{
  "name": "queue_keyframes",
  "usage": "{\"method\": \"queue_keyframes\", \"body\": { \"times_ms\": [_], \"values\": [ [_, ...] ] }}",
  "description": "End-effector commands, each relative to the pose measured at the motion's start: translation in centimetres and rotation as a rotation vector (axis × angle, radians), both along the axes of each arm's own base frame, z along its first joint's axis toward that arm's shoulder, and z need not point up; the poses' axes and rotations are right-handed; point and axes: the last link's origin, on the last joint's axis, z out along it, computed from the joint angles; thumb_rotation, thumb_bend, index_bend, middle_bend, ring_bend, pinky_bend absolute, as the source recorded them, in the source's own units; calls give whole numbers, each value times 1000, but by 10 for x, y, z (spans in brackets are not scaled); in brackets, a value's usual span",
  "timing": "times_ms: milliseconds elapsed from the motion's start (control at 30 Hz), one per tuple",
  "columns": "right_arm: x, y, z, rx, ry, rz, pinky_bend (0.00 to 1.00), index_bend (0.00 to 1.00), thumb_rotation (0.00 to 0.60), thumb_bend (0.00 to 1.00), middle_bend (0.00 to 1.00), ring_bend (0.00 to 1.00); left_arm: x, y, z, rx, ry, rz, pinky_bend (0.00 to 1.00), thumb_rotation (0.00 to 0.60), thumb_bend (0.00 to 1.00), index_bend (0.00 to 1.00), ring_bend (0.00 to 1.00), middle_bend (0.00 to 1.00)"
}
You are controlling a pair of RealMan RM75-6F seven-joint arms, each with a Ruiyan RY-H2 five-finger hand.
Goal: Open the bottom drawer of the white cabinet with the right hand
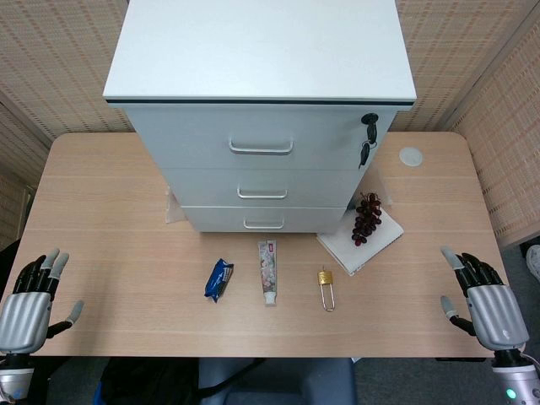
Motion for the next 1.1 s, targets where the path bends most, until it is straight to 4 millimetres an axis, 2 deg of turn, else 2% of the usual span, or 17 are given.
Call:
{"method": "queue_keyframes", "body": {
  "times_ms": [33,467,633,733,800,967,1100],
  "values": [
    [0,0,-1,4,0,4,178,51,600,350,171,123,0,0,-1,-6,2,-2,93,600,312,25,0,0],
    [4,-1,-5,30,0,33,178,51,600,350,178,130,3,1,-3,-22,7,-10,93,600,312,26,0,0],
    [11,-8,-10,51,1,58,178,51,600,350,187,135,2,1,-4,-28,4,-8,93,600,312,26,0,0],
    [21,-18,-13,62,11,89,186,51,600,350,240,184,2,2,-4,-30,2,-10,93,600,312,26,0,0],
    [32,-27,-16,71,25,120,230,51,600,350,299,253,3,2,-4,-30,1,-14,93,600,312,26,0,0],
    [61,-53,-30,139,73,175,521,55,600,350,498,509,3,3,-5,-36,0,-21,93,600,312,26,0,0],
    [86,-76,-45,195,76,212,705,116,600,350,671,678,3,4,-4,-39,1,-24,93,600,312,26,0,0]
  ]
}}
